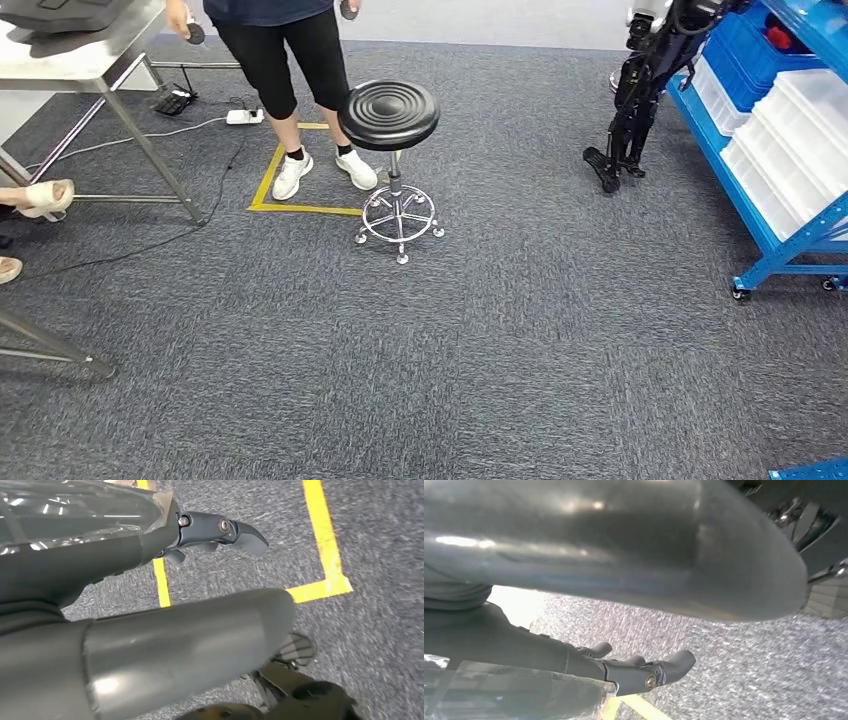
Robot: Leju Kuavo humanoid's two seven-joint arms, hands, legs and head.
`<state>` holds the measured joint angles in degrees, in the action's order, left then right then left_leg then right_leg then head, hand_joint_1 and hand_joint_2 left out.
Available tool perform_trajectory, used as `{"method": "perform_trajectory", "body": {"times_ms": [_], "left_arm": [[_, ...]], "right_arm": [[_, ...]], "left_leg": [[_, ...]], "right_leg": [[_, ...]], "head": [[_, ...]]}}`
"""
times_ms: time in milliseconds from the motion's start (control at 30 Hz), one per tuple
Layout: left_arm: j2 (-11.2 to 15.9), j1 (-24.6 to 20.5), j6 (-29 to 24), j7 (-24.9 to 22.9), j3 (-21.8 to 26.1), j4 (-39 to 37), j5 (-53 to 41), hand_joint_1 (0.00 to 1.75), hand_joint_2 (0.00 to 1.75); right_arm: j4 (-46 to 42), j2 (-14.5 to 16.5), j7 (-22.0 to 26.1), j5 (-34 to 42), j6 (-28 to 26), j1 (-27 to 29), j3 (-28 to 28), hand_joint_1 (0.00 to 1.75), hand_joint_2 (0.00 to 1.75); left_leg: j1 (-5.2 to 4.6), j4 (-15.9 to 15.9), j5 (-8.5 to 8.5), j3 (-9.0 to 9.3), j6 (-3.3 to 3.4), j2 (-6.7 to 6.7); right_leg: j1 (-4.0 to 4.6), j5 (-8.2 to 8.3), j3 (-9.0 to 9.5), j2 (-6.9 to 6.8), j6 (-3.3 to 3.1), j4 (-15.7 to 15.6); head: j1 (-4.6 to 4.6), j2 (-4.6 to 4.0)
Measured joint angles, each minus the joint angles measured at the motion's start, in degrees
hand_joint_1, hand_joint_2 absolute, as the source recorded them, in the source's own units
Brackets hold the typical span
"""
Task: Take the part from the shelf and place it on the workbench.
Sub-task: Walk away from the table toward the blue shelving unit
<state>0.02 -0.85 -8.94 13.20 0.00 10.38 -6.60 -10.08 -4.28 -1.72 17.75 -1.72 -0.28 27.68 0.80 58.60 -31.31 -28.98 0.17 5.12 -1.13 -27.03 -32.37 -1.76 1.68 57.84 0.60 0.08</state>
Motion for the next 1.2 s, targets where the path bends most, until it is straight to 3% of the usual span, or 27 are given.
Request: {"method": "perform_trajectory", "body": {"times_ms": [33, 100, 133, 167, 200, 267, 333, 400, 467, 533, 600, 667, 700, 733, 767, 833, 900, 967, 1000, 1067, 1133, 1167, 1200], "left_arm": [[0.0, -0.1, 0.2, 0.0, 0.0, 0.0, 0.0, 0.0, 0.0], [0.0, -0.1, 0.6, -0.3, 0.0, 0.0, 0.0, 0.0, 0.0], [0.1, 0.0, 0.7, -0.5, 0.0, 0.0, 0.0, 0.0, 0.0], [0.2, 0.0, 0.8, -0.7, 0.0, 0.0, -0.1, 0.0, 0.0], [0.2, 0.0, 0.8, -0.9, 0.0, 0.0, -0.1, 0.0, 0.0], [0.3, 0.0, 0.8, -1.0, 0.0, 0.0, -0.1, 0.0, 0.0], [0.3, -0.1, 0.8, -1.1, 0.0, 0.0, -0.2, 0.0, 0.0], [0.3, -0.2, 0.8, -1.5, 0.0, 0.0, -0.3, 0.0, 0.0], [0.3, -0.3, 0.8, -1.7, 0.0, 0.0, -0.3, 0.0, 0.0], [0.3, -0.4, 0.8, -1.7, 0.0, 0.0, -0.3, 0.0, 0.0], [0.3, -0.3, 0.8, -1.7, 0.0, 0.0, -0.3, 0.0, 0.0], [0.4, -0.2, 0.8, -1.8, 0.0, 0.0, -0.3, 0.0, 0.0], [0.4, -0.2, 0.8, -1.8, 0.0, 0.0, -0.3, 0.0, 0.0], [0.4, -0.2, 0.7, -1.8, 0.0, 0.0, -0.3, 0.0, 0.0], [0.3, -0.2, 0.7, -1.8, 0.0, 0.0, -0.3, 0.0, 0.0], [0.3, -0.3, 0.5, -1.8, 0.0, 0.0, -0.3, 0.0, 0.0], [0.4, -0.3, 0.3, -1.8, 0.0, 0.0, -0.3, 0.0, 0.0], [0.3, -0.5, 0.0, -1.8, 0.0, 0.1, -0.3, 0.0, 0.0], [0.3, -0.7, -0.1, -1.8, 0.0, 0.1, -0.3, 0.0, 0.0], [0.1, -0.8, -0.2, -1.7, 0.0, 0.2, -0.3, 0.0, 0.0], [0.0, -0.8, -0.1, -1.7, 0.0, 0.2, -0.3, 0.0, 0.0], [0.0, -0.8, -0.1, -1.7, 0.0, 0.2, -0.3, 0.0, 0.0], [0.0, -0.7, -0.1, -1.7, 0.0, 0.2, -0.3, 0.0, 0.0]], "right_arm": [[0.0, 0.0, 0.0, 0.0, 0.0, 0.0, 0.0, 0.0, 0.0], [0.0, 0.1, -0.1, -0.1, 0.0, -0.1, 0.0, 0.0, 0.0], [0.0, 0.1, -0.1, -0.1, 0.0, -0.1, 0.0, 0.0, 0.0], [0.0, 0.1, -0.1, -0.1, 0.0, -0.1, 0.0, 0.0, 0.0], [0.0, 0.1, -0.1, -0.2, 0.0, -0.1, 0.0, 0.0, 0.0], [0.0, 0.1, -0.2, -0.3, 0.0, -0.1, 0.0, 0.0, 0.0], [0.0, 0.1, -0.2, -0.3, 0.0, -0.2, 0.1, 0.0, 0.0], [0.0, 0.2, -0.2, -0.3, 0.0, -0.3, 0.1, 0.0, 0.0], [0.0, 0.2, -0.3, -0.3, 0.0, -0.1, 0.1, 0.0, 0.0], [0.0, 0.2, -0.3, -0.3, 0.0, 0.0, 0.1, 0.0, 0.0], [0.0, 0.3, -0.3, -0.4, 0.0, -0.1, 0.1, 0.0, 0.0], [0.0, 0.4, -0.4, -0.4, 0.0, -0.3, 0.1, 0.0, 0.0], [0.0, 0.4, -0.4, -0.4, 0.0, -0.2, 0.1, 0.0, 0.0], [0.0, 0.4, -0.4, -0.4, 0.0, -0.2, 0.1, 0.0, 0.0], [0.0, 0.4, -0.5, -0.4, 0.0, -0.1, 0.1, 0.0, 0.0], [0.0, 0.4, -0.5, -0.3, 0.0, -0.1, 0.1, 0.0, 0.0], [0.0, 0.4, -0.5, -0.3, 0.0, -0.2, 0.1, 0.0, 0.0], [0.0, 0.4, -0.6, -0.3, 0.0, -0.2, 0.1, 0.0, 0.0], [0.0, 0.4, -0.6, -0.3, 0.0, -0.2, 0.1, 0.0, 0.0], [0.0, 0.4, -0.7, -0.3, 0.0, -0.2, 0.1, 0.0, 0.0], [0.0, 0.4, -0.8, -0.3, 0.0, -0.3, 0.1, 0.0, 0.0], [0.0, 0.4, -0.8, -0.2, 0.0, -0.3, 0.1, 0.0, 0.0], [0.0, 0.4, -0.8, -0.2, 0.0, -0.3, 0.1, 0.0, 0.0]], "left_leg": [[0.11, 1.9, -1.27, -0.79, -0.25, -1.37], [0.21, 9.1, -4.96, -4.15, -0.42, -4.3], [0.22, 12.9, -6.38, -6.08, -0.42, -4.82], [0.24, 15.3, -6.88, -7.52, -0.41, -5.03], [0.27, 15.6, -6.15, -8.04, -0.36, -5.14], [0.45, 10.4, -2.13, -6.26, -0.18, -5.88], [0.75, 3.2, 1.15, -3.33, -0.02, -8.44], [0.6, 0.4, 1.71, -2.22, 0.31, -9.65], [0.26, 0.1, 1.93, -2.03, 1.15, -8.29], [0.27, -0.5, 2.39, -1.75, 2.11, -6.86], [0.19, -0.8, 2.57, -1.68, 2.57, -5.24], [0.02, -0.7, 2.51, -1.76, 2.64, -3.52], [-0.02, -0.7, 2.45, -1.74, 2.62, -2.73], [-0.03, -0.7, 2.36, -1.67, 2.54, -2.03], [-0.02, -0.7, 2.24, -1.52, 2.4, -1.39], [-0.23, -0.6, 1.79, -1.11, 1.8, -0.2], [-0.51, -0.6, 1.36, -0.66, 1.15, 0.87], [-0.41, -0.8, 1.13, -0.19, 0.57, 1.78], [-0.23, -0.5, 0.76, -0.09, 0.25, 1.27], [0.09, 2.9, -1.78, -1.43, -0.25, -1.64], [0.23, 10.1, -5.59, -4.84, -0.35, -4.43], [0.23, 13.4, -6.72, -6.54, -0.34, -4.89], [0.23, 14.9, -6.71, -7.55, -0.3, -5.06]], "right_leg": [[-0.25, 0.15, 0.2, 0.55, -0.43, -0.2], [-0.22, 0.35, 0.33, 1.64, -1.09, -0.2], [-0.05, 0.38, 0.3, 2.31, -1.26, -0.2], [0.1, 0.4, 0.32, 3.04, -1.37, -0.2], [0.19, 0.4, 0.36, 3.81, -1.39, -0.2], [0.23, 0.39, 0.54, 5.4, -1.37, -0.1], [0.45, 0.32, 0.49, 6.79, -1.16, 0.1], [0.58, 0.36, -0.05, 7.98, -0.51, 0.1], [0.34, 0.52, -0.58, 8.75, 0.33, 0.0], [0.26, -0.67, -1.7, 6.52, 0.53, 2.2], [0.29, -3.96, -4.86, 3.36, 0.19, 8.8], [0.18, -6.63, -8.25, 2.52, 0.36, 15.8], [0.1, -6.8, -8.7, 2.4, 0.73, 16.9], [0.03, -6.06, -7.9, 2.17, 1.26, 15.6], [-0.05, -4.69, -5.92, 1.58, 1.78, 12.0], [0.04, -1.93, -1.46, -0.99, 2.14, 3.8], [0.38, -0.72, 0.35, -2.21, 1.42, 0.4], [0.53, -0.47, 0.22, -0.98, 0.48, 0.4], [0.39, -0.38, 0.23, -0.39, 0.12, 0.2], [-0.01, -0.16, 0.5, 0.77, -0.78, 0.0], [0.17, -0.1, 0.42, 1.95, -1.35, 0.0], [0.34, -0.11, 0.42, 2.67, -1.45, 0.0], [0.49, -0.12, 0.46, 3.44, -1.47, 0.0]], "head": [[-0.14, 0.0], [-0.44, -0.01], [-0.49, -0.01], [-0.49, -0.02], [-0.5, -0.02], [-0.51, -0.02], [-0.5, -0.01], [-0.45, 0.0], [-0.45, -0.01], [-0.31, -0.02], [-0.06, -0.02], [0.04, -0.02], [0.05, -0.02], [0.07, -0.02], [0.08, -0.02], [0.08, -0.02], [-0.08, -0.02], [-0.24, -0.02], [-0.29, -0.02], [-0.54, -0.01], [-0.72, -0.01], [-0.72, -0.01], [-0.72, -0.02]]}}
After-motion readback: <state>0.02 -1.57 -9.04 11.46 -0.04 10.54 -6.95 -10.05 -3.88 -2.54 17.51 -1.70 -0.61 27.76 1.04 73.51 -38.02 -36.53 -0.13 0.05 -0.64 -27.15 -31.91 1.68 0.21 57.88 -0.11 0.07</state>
